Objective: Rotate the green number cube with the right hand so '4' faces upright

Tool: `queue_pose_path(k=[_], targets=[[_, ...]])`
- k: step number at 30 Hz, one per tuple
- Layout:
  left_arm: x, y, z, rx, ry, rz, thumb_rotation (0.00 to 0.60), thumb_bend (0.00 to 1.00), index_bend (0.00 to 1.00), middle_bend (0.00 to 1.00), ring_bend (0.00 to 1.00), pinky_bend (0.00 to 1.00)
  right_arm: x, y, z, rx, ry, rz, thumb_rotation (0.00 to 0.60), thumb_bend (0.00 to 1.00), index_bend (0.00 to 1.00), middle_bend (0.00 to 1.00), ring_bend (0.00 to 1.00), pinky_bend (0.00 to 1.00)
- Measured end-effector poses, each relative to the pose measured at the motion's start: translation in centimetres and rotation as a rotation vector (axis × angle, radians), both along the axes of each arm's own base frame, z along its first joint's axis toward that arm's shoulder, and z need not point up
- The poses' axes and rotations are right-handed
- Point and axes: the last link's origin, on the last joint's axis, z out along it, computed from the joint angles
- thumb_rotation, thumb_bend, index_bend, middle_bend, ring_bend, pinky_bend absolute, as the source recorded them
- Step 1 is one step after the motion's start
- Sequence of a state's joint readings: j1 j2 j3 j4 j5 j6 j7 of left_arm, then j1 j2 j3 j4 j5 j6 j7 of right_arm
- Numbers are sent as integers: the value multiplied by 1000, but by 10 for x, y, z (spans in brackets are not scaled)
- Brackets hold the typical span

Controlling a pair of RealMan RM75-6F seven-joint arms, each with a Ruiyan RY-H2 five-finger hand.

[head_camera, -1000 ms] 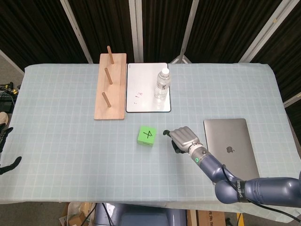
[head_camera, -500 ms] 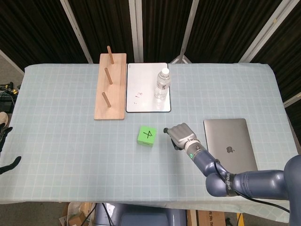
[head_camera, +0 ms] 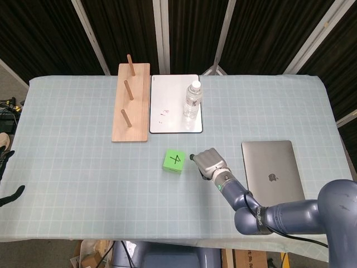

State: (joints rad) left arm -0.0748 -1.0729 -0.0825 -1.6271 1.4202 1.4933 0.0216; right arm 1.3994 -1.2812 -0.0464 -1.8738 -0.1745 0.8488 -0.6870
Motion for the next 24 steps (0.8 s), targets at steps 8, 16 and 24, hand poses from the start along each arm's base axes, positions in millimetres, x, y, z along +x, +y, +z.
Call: queue_pose_path(k=[8,16,24], targets=[[0,0,1,1,-2,0,600,307,116,0,0,0,7,-5,-4,-10,-18,-7,600,875,219,837,812,669],[-1,0,1,1,-2,-2,600,307,116,0,0,0,9,-7,-9,8,-44,-28,600,874,219,837,812,669],[-1,0,2,3,-1,-1,600,307,116,0,0,0,9,-13,-14,11,-57,-40,600,874,220,837,812,669]])
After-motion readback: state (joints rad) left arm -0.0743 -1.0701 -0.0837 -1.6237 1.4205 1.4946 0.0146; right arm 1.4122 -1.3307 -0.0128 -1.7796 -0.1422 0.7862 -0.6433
